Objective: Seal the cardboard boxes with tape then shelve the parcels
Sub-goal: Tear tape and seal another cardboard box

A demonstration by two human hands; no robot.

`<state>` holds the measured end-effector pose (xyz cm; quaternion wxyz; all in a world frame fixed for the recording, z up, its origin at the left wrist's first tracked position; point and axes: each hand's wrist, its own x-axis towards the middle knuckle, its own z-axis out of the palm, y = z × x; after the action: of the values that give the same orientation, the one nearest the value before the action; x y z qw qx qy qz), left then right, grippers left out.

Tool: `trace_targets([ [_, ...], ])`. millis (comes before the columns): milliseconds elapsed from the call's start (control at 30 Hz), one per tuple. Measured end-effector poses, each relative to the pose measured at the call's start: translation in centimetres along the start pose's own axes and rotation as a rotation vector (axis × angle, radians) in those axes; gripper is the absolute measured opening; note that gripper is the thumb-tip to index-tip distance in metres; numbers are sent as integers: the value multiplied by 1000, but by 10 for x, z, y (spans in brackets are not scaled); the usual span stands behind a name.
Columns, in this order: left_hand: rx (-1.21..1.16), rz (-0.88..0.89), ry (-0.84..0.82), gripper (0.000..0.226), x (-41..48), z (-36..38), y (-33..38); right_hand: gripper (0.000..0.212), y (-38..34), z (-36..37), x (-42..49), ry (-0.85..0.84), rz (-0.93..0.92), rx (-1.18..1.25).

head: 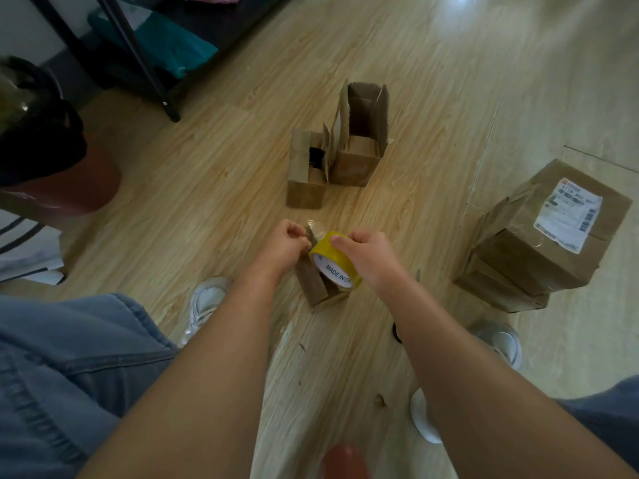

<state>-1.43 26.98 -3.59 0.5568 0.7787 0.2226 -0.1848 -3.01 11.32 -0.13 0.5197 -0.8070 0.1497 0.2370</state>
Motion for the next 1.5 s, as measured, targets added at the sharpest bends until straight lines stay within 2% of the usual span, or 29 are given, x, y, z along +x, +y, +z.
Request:
trace_targets([
  [167, 5, 26, 27, 23, 13, 6, -7, 29, 5, 9, 8, 11, 32, 22],
  [567, -33, 0, -99, 21, 49, 3, -8, 53, -11, 25, 29, 112, 104, -84],
  [767, -75, -35, -96, 16, 47, -6, -11, 53, -8, 33, 26, 95, 84, -108],
  [867, 32, 28, -95, 18, 51, -11, -7, 49, -2, 37, 22, 62, 95, -61],
  [967, 156, 79, -108, 21, 58, -14, 1, 61, 3, 36, 21, 42, 130, -54],
  [1167, 249, 75, -133, 23, 64, -11, 5, 56, 6, 31, 22, 43, 145, -21],
  [1333, 88, 56, -44, 27, 63, -15, -1, 38, 11, 35, 15, -57, 61, 218],
  [1400, 50, 28, -52, 27, 61, -14, -4, 29, 15, 35, 14, -37, 45, 201],
  [1500, 51, 2, -41, 27, 57, -12, -7, 32, 16, 36, 11, -26, 39, 161],
])
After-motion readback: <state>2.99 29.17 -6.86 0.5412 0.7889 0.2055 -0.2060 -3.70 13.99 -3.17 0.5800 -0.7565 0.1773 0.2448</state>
